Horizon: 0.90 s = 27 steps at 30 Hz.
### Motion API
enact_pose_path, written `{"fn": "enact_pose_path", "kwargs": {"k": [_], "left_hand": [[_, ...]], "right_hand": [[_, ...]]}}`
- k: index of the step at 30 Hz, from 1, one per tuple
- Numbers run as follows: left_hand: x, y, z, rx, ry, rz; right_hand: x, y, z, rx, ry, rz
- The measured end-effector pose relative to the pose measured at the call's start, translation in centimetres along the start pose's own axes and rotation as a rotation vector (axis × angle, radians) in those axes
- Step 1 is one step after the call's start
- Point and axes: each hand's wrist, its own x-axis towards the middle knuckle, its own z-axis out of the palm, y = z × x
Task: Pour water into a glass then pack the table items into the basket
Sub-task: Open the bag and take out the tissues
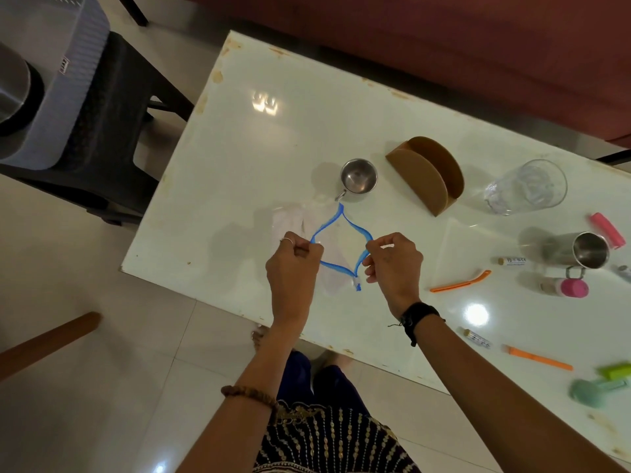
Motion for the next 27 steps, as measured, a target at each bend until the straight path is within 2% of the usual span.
{"fn": "enact_pose_path", "kwargs": {"k": [4, 8, 13, 17, 21, 24, 27], "left_hand": [[-0.8, -0.4, 0.2, -0.003, -0.104, 0.043], [-1.4, -0.4, 0.6, -0.018, -0.179, 0.077], [-1.8, -0.2, 0.7, -0.033, -0.194, 0.113], [-2.1, -0.1, 0.4, 0.130, -0.228, 0.248], [-2.4, -0.4, 0.3, 0.191, -0.271, 0.266], [-2.5, -0.5, 0.0, 0.173, -0.268, 0.267], [-2.6, -0.7, -0.3, 0.150, -0.262, 0.279]], "right_hand": [[-0.6, -0.8, 0.8, 0.059, -0.010, -0.011], [-1.2, -1.2, 1.6, 0.003, -0.090, -0.114], [-0.8, -0.6, 1.9, -0.385, -0.395, -0.300], [0.4, -0.4, 2.1, -0.619, -0.477, -0.199], [1.2, 0.2, 3.2, -0.831, -0.532, -0.128], [1.5, 0.9, 3.8, -0.780, -0.598, -0.096], [1.4, 1.5, 4.2, -0.493, -0.598, 0.043]]}}
